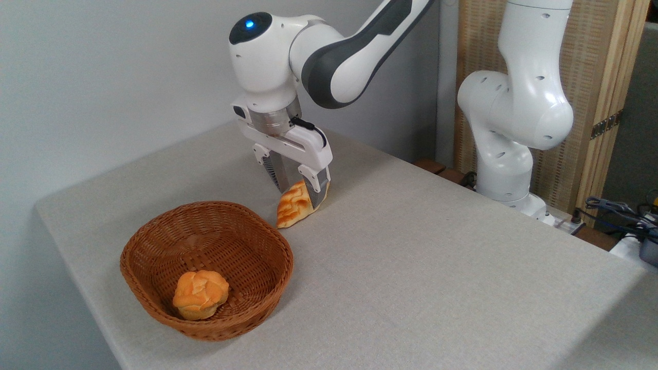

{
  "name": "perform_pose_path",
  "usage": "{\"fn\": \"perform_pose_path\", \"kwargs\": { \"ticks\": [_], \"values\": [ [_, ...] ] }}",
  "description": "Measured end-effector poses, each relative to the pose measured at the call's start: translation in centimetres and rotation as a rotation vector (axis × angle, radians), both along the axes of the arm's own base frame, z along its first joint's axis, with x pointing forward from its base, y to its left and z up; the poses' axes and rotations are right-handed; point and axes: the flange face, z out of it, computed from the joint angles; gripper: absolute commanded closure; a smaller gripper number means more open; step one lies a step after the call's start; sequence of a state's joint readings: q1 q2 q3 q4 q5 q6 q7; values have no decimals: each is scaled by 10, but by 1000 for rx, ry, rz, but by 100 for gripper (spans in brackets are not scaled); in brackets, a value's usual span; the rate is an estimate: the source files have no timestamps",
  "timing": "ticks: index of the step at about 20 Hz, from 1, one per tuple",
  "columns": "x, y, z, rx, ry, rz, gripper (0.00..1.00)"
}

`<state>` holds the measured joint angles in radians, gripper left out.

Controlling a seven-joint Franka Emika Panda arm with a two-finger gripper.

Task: Put bread into the basket
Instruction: 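Close the gripper on the middle of the bread roll, then lift the bread roll and carry it over the wicker basket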

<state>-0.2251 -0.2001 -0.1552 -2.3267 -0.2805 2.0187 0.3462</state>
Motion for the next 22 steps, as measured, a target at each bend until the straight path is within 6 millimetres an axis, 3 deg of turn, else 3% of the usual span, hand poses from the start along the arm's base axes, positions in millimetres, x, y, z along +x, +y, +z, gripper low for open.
{"fn": "perform_pose_path", "kwargs": {
  "ticks": [1,2,4,5,14,22],
  "values": [
    [-1,-1,-3,0,-8,1,0],
    [-1,-2,-6,0,-20,2,14],
    [-1,-4,-8,-1,-35,1,64],
    [0,-5,-9,-1,-37,0,73],
    [0,-4,-9,-1,-37,2,79],
    [1,-5,-5,-5,-43,-10,77]
  ]
}}
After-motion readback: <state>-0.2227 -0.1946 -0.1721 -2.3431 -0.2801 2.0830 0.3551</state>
